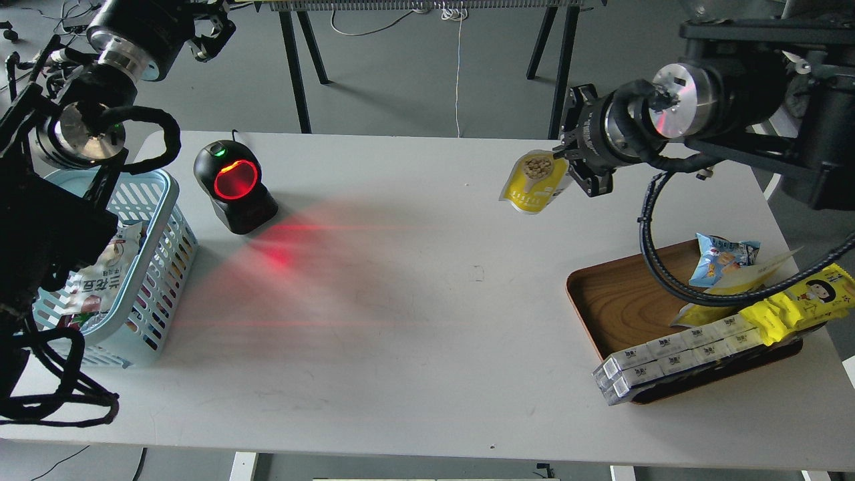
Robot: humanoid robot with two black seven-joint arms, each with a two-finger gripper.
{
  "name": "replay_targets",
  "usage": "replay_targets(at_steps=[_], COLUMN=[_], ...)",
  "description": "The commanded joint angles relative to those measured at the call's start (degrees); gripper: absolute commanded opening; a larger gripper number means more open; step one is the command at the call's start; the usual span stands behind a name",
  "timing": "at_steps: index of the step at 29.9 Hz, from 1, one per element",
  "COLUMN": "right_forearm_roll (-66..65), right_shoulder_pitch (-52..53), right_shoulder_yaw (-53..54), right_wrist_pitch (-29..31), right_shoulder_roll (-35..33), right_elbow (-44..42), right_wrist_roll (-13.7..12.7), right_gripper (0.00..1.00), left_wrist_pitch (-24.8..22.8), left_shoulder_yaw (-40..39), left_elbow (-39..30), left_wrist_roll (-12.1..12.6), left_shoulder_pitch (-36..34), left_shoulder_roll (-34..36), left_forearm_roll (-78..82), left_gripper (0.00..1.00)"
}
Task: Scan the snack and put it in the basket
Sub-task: 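Carry the packet toward the scanner and set it upright on the table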
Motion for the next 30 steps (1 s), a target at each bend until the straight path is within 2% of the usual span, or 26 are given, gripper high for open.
replay_targets(at_steps=[1, 8, 14, 21, 23, 25, 30], right_forearm_roll=[-0.07, -0.07, -0.07, -0.34, -0.86, -0.95, -1.39], right_shoulder_pitch=[-1.19, -3.12, -5.76, -6.9, -6.99, -6.99, -6.9], right_shoulder_yaw=[1.47, 1.83, 1.82, 1.65, 1.65, 1.65, 2.0], right_wrist_pitch=[0.0, 0.0, 0.0, 0.0, 0.0, 0.0, 0.0], right_shoulder_roll=[5.87, 16.42, 21.0, 23.38, 23.38, 23.38, 23.2], right_elbow=[-2.9, -6.77, -8.17, -10.37, -10.55, -10.9, -11.17], right_wrist_roll=[0.0, 0.0, 0.0, 0.0, 0.0, 0.0, 0.0], right_gripper=[0.0, 0.0, 0.0, 0.01, 0.07, 0.19, 0.35], left_wrist_pitch=[-0.01, -0.01, -0.09, -0.1, -0.1, -0.1, -0.01], left_shoulder_yaw=[-0.01, 0.08, -0.01, -0.01, -0.01, -0.01, -0.01], left_elbow=[0.0, 0.0, 0.0, 0.0, 0.0, 0.0, 0.0], left_wrist_roll=[0.09, 0.09, 0.0, 0.0, 0.0, 0.0, 0.0], left_shoulder_pitch=[-0.01, -0.1, -0.01, -0.01, -0.01, -0.01, -0.01], left_shoulder_roll=[0.08, 0.08, 0.25, 0.25, 0.25, 0.25, 0.25], left_forearm_roll=[0.03, 0.03, 0.03, 0.03, 0.03, 0.03, 0.03], left_gripper=[1.0, 1.0, 1.0, 1.0, 1.0, 1.0, 1.0])
